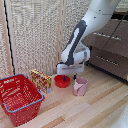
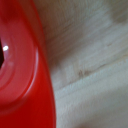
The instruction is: Move your gripper in the direction of the red bowl and clutch it softly. Cautiously raise the red bowl up from the surface. Hover the red bowl above the basket and gently bring it down inside. Let go of the gripper's grasp when the red bowl is within the basket.
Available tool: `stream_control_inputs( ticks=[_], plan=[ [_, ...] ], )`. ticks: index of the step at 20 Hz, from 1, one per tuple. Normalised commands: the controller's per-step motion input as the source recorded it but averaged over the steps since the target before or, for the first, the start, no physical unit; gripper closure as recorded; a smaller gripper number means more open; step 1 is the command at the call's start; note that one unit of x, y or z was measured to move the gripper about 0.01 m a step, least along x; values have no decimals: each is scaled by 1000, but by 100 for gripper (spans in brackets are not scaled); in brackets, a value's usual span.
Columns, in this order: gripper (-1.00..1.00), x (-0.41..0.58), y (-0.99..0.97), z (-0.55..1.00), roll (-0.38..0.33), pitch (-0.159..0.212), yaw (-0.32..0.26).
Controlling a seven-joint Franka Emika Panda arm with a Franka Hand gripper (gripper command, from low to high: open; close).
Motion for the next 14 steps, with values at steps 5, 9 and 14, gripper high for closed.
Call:
stream_control_inputs(
  ticks=[5, 9, 14],
  plan=[
    [100, 9, 24, -82, -13, 3, -3],
    [100, 0, 0, 0, -3, -6, 0],
    [100, 30, 0, -1, -2, -68, -4]
  ],
)
